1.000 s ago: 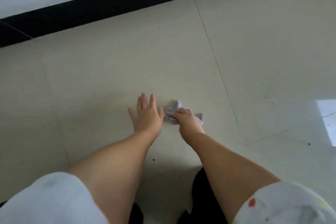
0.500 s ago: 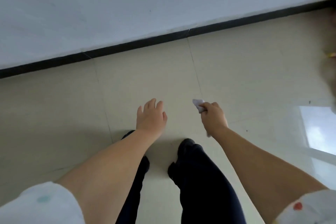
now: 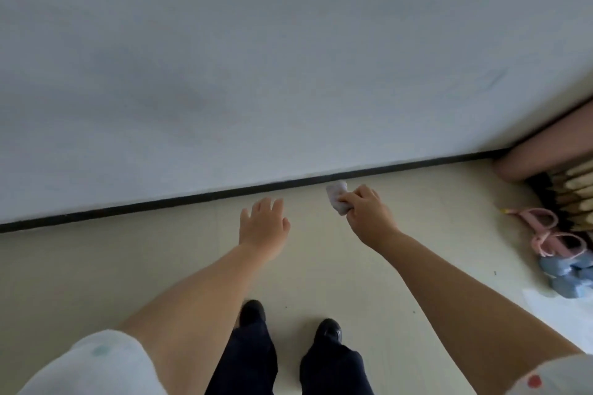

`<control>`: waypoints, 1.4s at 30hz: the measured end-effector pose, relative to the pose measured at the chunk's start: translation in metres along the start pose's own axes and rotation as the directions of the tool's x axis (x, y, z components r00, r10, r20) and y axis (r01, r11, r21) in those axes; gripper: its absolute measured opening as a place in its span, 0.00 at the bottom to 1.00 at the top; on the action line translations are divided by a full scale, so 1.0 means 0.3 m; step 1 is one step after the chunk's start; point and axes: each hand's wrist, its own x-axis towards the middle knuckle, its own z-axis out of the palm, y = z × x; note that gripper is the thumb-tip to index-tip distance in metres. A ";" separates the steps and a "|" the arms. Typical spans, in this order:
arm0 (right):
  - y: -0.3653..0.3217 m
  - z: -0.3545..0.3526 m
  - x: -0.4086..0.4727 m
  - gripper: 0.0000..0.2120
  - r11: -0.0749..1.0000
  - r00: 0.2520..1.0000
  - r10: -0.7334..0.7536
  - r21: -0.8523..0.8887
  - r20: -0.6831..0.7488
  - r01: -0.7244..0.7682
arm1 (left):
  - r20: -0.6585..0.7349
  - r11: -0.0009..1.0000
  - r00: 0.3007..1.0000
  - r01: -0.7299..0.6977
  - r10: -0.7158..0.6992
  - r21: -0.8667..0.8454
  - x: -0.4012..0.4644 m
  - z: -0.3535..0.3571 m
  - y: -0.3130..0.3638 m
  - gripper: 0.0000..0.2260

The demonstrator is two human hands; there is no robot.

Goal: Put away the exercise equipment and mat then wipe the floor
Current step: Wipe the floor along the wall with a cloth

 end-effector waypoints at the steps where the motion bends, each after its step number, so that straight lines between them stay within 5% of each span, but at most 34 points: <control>1: -0.024 -0.034 0.006 0.17 0.999 0.999 -0.044 -0.015 -0.015 0.044 | -0.022 1.000 1.000 0.018 -0.018 -0.003 -0.020 -0.034 -0.016 0.21; 9: -0.246 -0.176 0.046 0.20 0.846 0.890 -0.451 -0.290 0.060 0.448 | -0.225 0.944 0.917 0.324 -0.329 -0.058 -0.281 -0.170 -0.157 0.22; 19: -0.573 -0.076 -0.188 0.21 0.342 0.425 -0.855 -0.292 0.297 0.893 | -0.284 0.677 0.622 0.718 -0.729 -0.163 -0.864 -0.053 -0.137 0.25; 30: -0.990 0.135 -0.723 0.20 -0.150 -0.091 -0.925 -0.136 0.369 0.979 | -0.248 0.290 0.215 0.900 -0.945 -0.327 -1.566 0.128 -0.186 0.25; 36: -1.163 0.283 -1.039 0.18 -0.287 -0.247 -0.895 -0.053 0.372 0.957 | -0.238 0.205 0.120 0.905 -0.964 -0.373 -1.908 0.216 -0.213 0.25; 42: -1.314 0.419 -1.326 0.20 -0.327 -0.306 -0.880 0.006 0.362 0.945 | -0.244 0.125 0.029 0.913 -0.969 -0.389 -2.242 0.265 -0.293 0.25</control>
